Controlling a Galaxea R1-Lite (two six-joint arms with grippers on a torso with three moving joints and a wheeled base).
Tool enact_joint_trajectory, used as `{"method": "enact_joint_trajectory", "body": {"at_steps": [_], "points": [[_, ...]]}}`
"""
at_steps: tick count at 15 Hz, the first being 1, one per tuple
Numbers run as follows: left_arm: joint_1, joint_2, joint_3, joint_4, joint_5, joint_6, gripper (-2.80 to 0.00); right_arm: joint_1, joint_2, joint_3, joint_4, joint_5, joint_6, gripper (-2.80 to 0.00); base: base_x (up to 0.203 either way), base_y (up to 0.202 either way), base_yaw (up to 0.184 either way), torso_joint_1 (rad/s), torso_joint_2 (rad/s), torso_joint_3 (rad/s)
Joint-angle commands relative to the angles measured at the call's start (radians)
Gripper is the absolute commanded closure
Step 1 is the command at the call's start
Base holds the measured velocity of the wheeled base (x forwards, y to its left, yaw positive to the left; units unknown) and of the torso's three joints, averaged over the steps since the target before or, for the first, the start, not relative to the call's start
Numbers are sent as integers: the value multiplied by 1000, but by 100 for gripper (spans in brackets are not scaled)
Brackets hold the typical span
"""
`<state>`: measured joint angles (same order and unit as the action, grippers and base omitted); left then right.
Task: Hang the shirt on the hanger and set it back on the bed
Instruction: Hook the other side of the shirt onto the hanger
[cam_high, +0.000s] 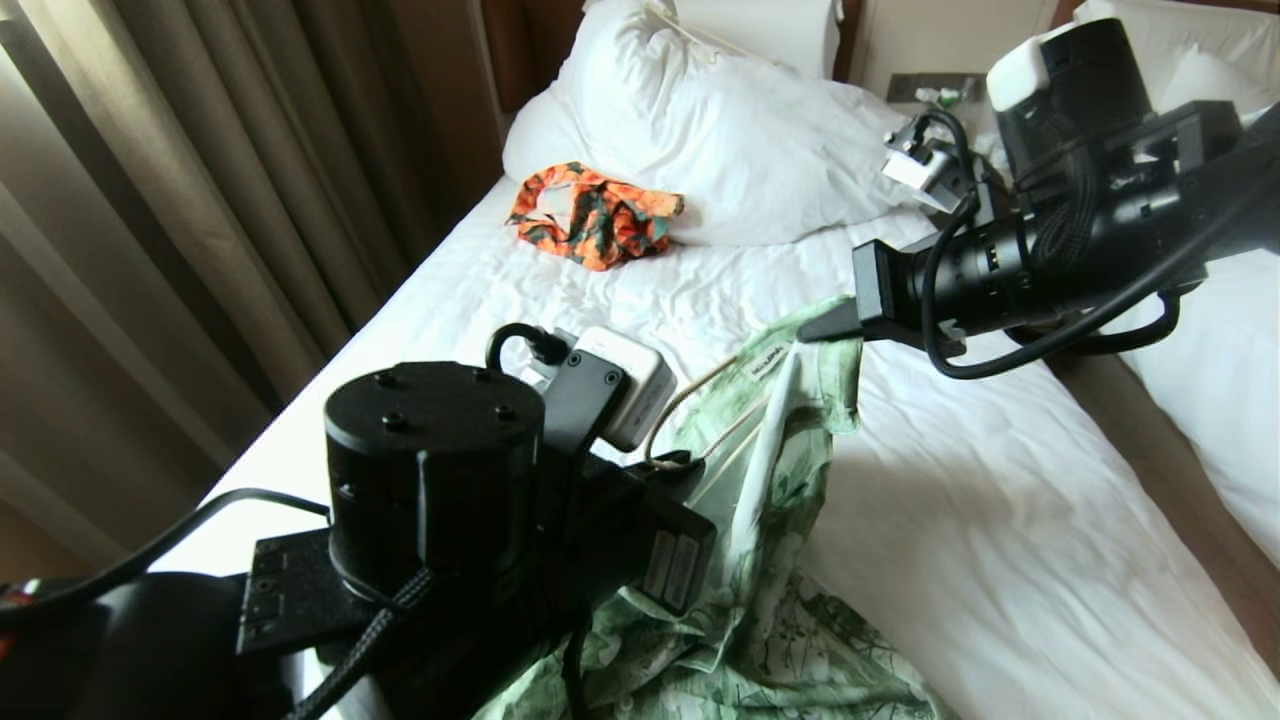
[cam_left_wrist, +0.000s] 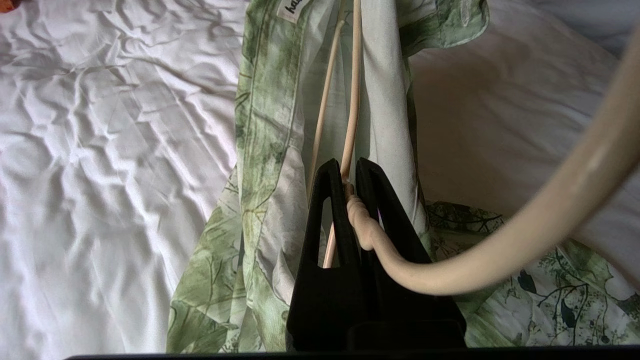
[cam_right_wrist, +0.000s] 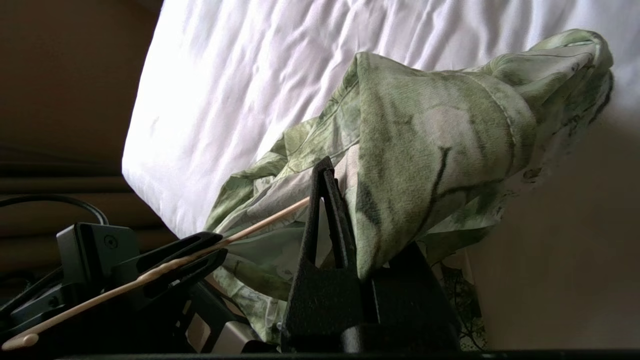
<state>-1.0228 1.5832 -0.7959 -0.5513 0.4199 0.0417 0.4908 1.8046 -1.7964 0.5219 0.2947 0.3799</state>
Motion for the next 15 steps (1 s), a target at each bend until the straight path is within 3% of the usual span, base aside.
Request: {"method": "enact_joint_trajectory", "body": {"at_steps": [1, 5, 9, 15], "points": [[-4, -17, -31, 45, 4, -2, 0, 7, -44, 5, 3, 3, -49, 0, 0, 0, 0, 0, 0, 0], [-71, -61, -14, 70, 7, -23, 0, -69, -33, 15, 1, 12, -163, 0, 0, 0, 0, 0, 0, 0], [-75, -88, 24, 70, 6, -25, 0, -111, -30, 17, 0, 17, -226, 0, 0, 0, 0, 0, 0, 0], [-137, -43, 25, 62, 4, -37, 0, -121, -22, 11, -48, 66, -378, 0, 0, 0, 0, 0, 0, 0]]}}
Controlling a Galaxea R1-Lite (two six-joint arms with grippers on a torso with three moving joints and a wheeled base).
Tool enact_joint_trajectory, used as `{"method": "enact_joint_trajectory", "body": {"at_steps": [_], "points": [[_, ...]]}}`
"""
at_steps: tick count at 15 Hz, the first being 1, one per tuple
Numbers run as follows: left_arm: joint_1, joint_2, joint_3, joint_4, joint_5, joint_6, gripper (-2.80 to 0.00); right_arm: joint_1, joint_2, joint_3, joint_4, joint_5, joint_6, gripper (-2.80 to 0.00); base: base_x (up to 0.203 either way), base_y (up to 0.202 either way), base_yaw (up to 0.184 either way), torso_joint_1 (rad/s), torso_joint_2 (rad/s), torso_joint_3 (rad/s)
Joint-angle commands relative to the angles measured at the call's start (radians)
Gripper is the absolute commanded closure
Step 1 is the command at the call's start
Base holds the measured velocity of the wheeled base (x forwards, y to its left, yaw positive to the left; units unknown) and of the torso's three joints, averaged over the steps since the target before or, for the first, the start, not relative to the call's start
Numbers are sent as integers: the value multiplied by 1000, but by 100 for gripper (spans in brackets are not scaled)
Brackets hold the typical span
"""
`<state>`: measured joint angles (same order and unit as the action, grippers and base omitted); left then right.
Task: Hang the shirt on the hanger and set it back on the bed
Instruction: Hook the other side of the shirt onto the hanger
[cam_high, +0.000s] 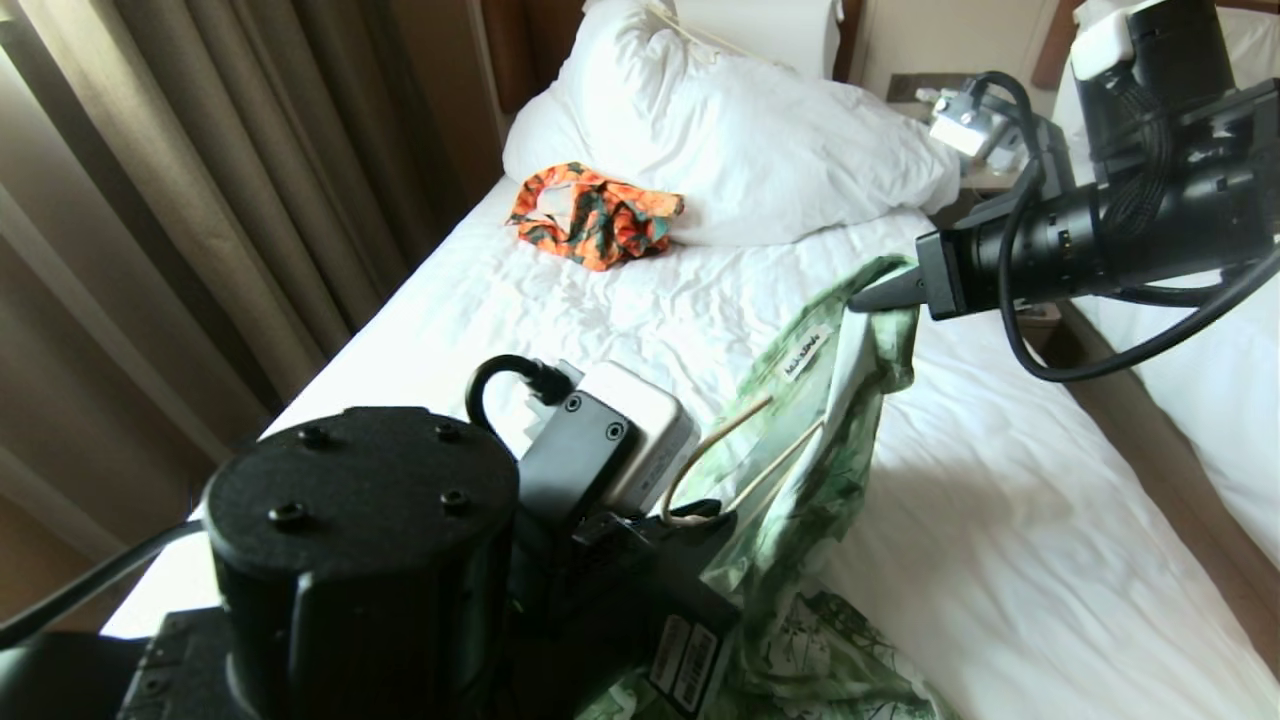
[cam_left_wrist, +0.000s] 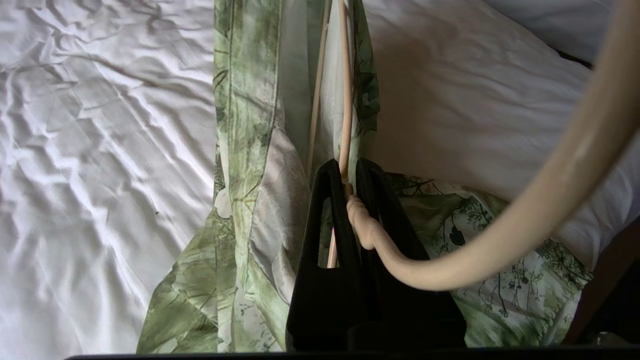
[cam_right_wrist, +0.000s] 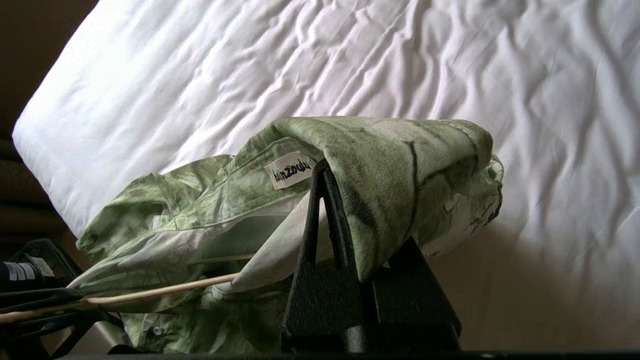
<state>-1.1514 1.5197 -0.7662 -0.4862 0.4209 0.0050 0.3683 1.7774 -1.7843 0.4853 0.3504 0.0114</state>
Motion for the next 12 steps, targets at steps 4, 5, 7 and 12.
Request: {"method": "enact_joint_trajectory", "body": {"at_steps": [4, 5, 7, 12], "points": [[14, 83, -57, -4, 3, -1, 0, 29, -20, -4, -18, 24, -11, 0, 0, 0, 0, 0, 0, 0], [23, 93, -70, -3, 1, 0, 0, 31, -31, 2, -17, 27, -11, 0, 0, 0, 0, 0, 0, 0], [46, 115, -89, 2, -2, 1, 0, 38, -51, 7, -13, 48, -10, 0, 0, 0, 0, 0, 0, 0], [103, 166, -155, 11, -4, 3, 0, 81, -116, 90, -13, 61, -57, 0, 0, 0, 0, 0, 0, 0]]}}
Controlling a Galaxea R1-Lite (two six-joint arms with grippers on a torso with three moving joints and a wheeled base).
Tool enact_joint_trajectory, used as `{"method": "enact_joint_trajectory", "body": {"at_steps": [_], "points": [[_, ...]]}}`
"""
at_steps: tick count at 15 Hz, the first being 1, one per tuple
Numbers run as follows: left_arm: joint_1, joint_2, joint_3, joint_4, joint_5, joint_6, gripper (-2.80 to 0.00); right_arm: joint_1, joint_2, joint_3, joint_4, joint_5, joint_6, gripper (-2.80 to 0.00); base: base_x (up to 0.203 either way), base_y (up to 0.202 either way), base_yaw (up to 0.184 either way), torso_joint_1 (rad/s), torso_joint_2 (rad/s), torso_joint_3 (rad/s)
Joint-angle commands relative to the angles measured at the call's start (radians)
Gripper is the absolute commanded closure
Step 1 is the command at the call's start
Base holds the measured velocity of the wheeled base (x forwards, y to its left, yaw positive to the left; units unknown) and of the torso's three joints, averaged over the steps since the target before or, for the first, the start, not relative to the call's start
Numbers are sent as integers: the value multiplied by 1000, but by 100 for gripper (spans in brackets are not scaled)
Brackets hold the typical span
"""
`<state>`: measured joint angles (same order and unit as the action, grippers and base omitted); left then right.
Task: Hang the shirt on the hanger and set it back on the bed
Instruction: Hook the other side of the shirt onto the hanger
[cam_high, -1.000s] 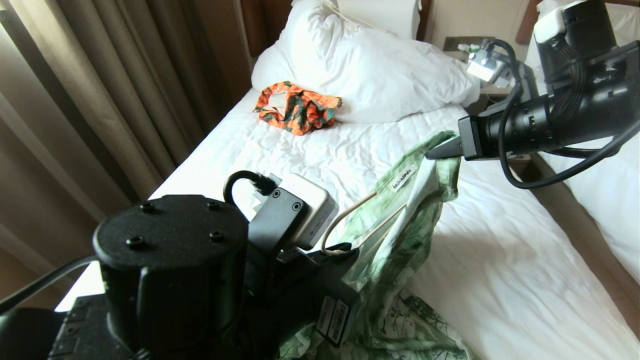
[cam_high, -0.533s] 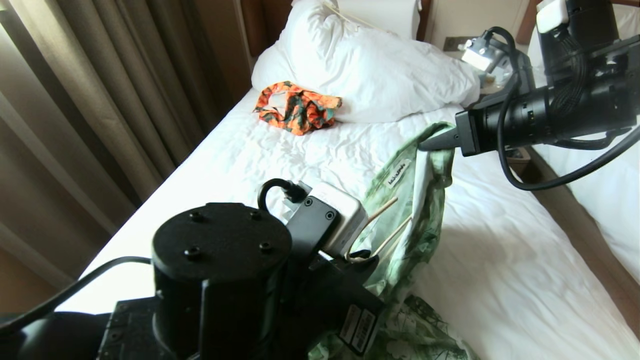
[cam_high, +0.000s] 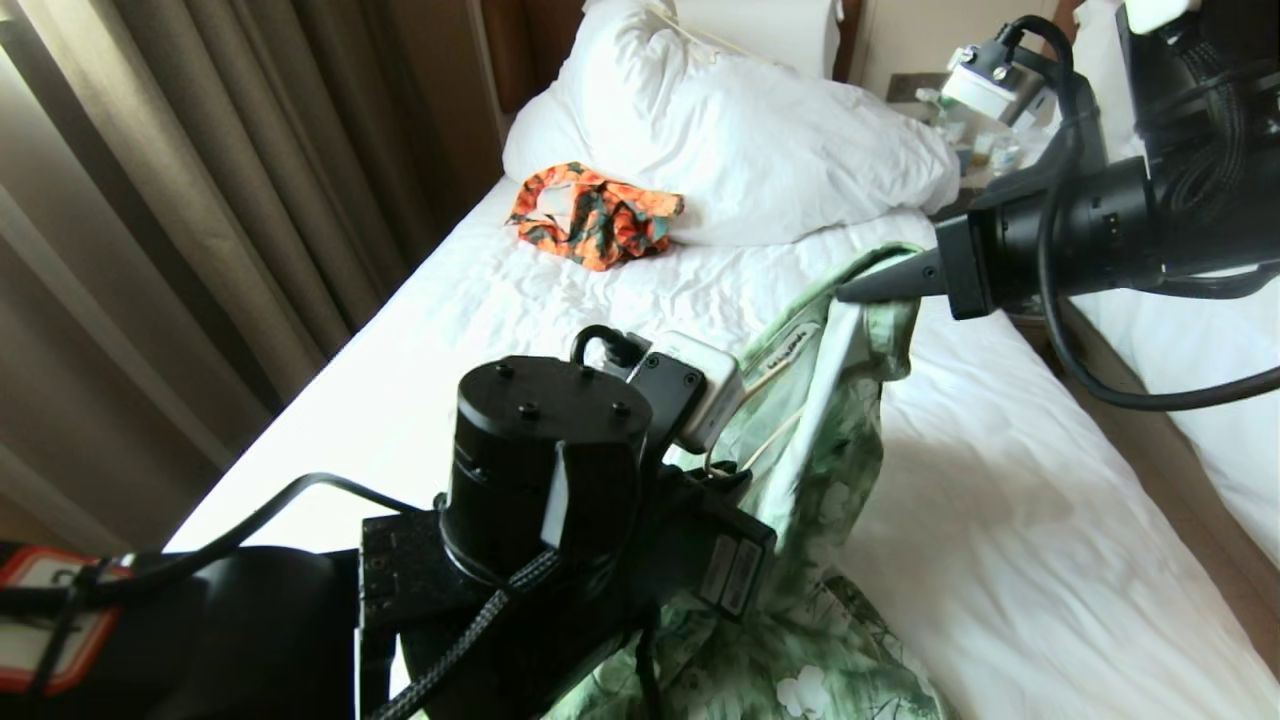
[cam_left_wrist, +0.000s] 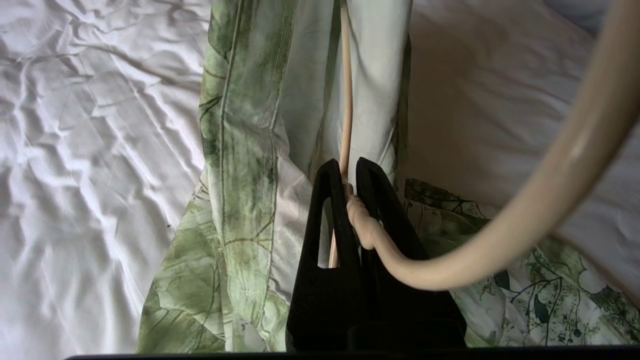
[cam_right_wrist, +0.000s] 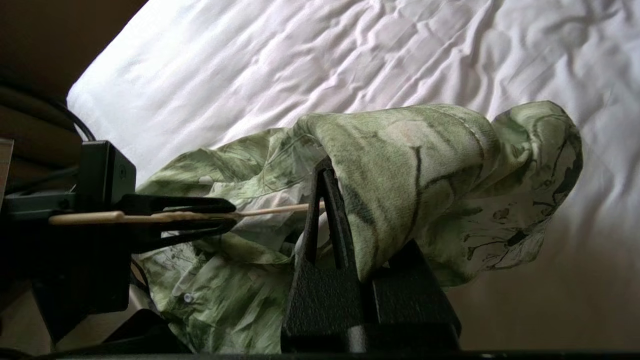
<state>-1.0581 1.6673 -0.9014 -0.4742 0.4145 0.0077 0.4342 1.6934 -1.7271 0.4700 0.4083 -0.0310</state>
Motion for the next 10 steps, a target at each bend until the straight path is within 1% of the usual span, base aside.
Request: {"method": "enact_joint_trajectory", "body": {"at_steps": [1, 4, 6, 9, 10], "points": [[17, 18, -35, 10, 3, 0, 0, 27, -45, 50, 2, 3, -23, 0, 0, 0, 0, 0, 0, 0], [42, -2, -101, 53, 2, 0, 0, 44, -111, 124, 9, 3, -26, 0, 0, 0, 0, 0, 0, 0], [35, -6, -118, 85, 1, 0, 0, 46, -132, 136, 36, 3, -26, 0, 0, 0, 0, 0, 0, 0], [18, 1, -124, 86, 1, -3, 0, 61, -143, 156, 61, 6, -26, 0, 0, 0, 0, 0, 0, 0], [12, -1, -127, 87, 1, -3, 0, 71, -143, 166, 61, 23, -27, 0, 0, 0, 0, 0, 0, 0]]}}
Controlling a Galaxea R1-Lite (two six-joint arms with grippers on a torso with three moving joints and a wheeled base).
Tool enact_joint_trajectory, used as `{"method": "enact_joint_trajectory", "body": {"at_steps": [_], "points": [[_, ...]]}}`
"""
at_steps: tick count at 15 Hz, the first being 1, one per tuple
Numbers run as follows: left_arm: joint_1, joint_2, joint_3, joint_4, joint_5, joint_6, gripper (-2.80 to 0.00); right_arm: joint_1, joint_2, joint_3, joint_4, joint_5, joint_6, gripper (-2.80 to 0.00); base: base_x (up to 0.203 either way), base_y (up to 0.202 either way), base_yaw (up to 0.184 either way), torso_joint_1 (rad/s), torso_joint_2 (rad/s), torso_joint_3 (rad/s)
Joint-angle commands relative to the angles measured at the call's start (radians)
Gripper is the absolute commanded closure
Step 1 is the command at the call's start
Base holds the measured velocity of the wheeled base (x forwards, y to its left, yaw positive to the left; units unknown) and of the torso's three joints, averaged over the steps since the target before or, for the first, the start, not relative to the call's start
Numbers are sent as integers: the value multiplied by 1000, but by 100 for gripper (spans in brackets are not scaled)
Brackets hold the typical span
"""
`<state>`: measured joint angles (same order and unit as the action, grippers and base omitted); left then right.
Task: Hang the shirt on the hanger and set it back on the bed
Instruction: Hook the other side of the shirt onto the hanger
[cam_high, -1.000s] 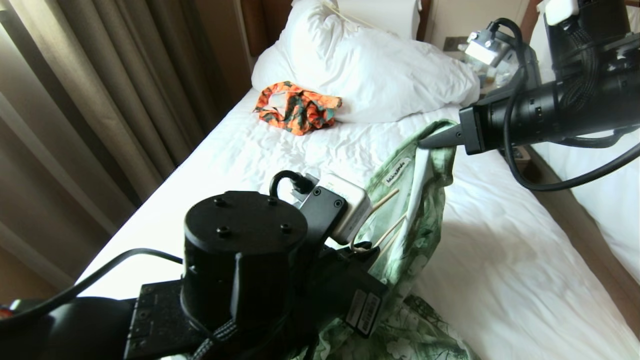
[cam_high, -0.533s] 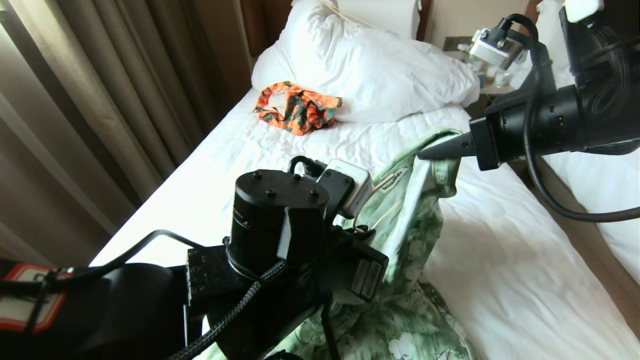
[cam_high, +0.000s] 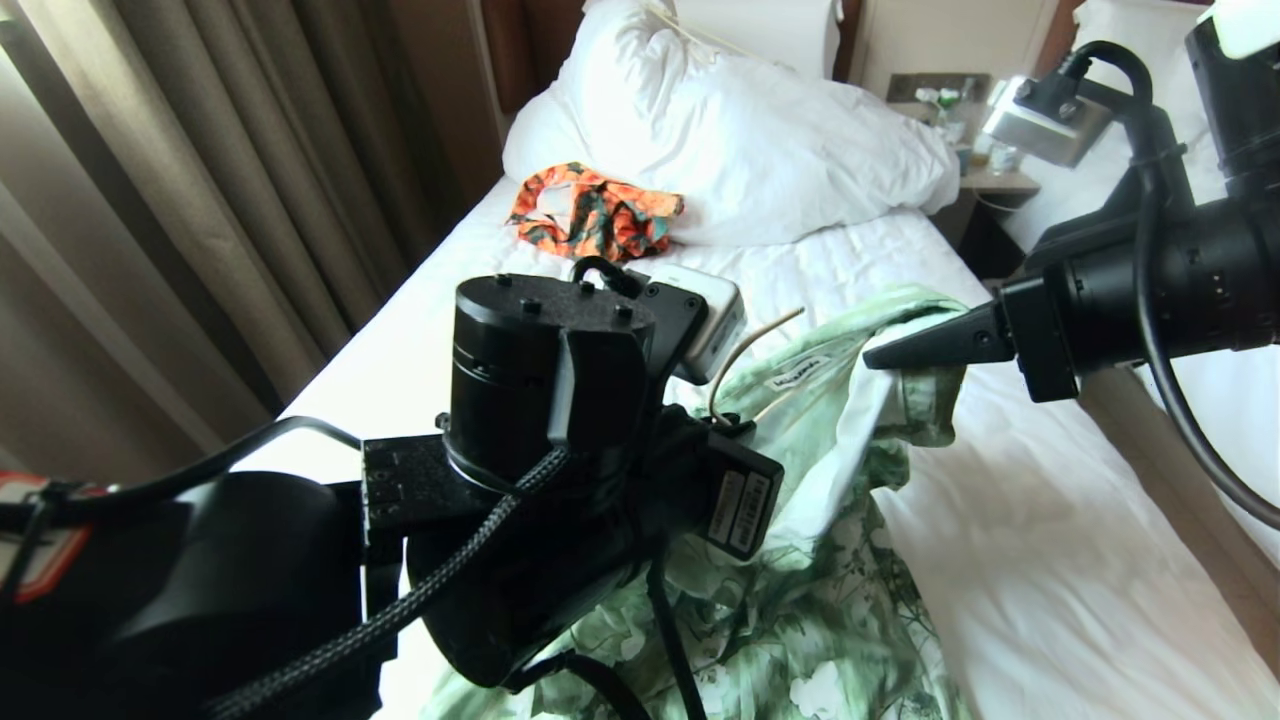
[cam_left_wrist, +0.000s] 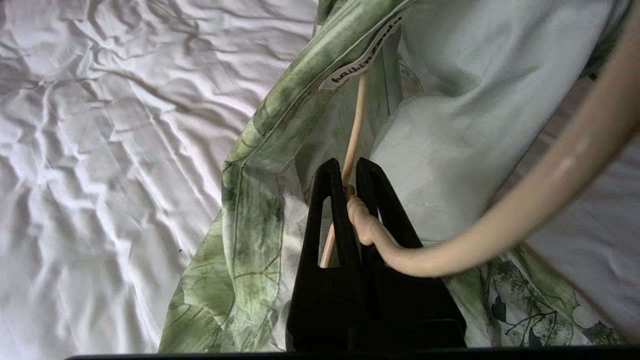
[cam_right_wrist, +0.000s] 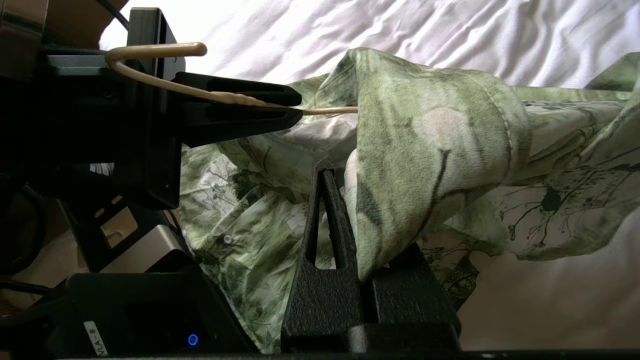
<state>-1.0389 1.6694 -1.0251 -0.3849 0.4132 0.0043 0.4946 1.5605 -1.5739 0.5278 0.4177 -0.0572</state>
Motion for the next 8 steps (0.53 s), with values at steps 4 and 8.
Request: {"method": "enact_joint_trajectory", "body": {"at_steps": [4, 8], "points": [[-18, -4, -20, 1, 4, -1, 0, 46, -2, 34, 25, 43, -18, 0, 0, 0, 0, 0, 0, 0], [-24, 0, -21, 0, 4, -18, 0, 120, 11, 72, 29, 44, -18, 0, 0, 0, 0, 0, 0, 0]]}}
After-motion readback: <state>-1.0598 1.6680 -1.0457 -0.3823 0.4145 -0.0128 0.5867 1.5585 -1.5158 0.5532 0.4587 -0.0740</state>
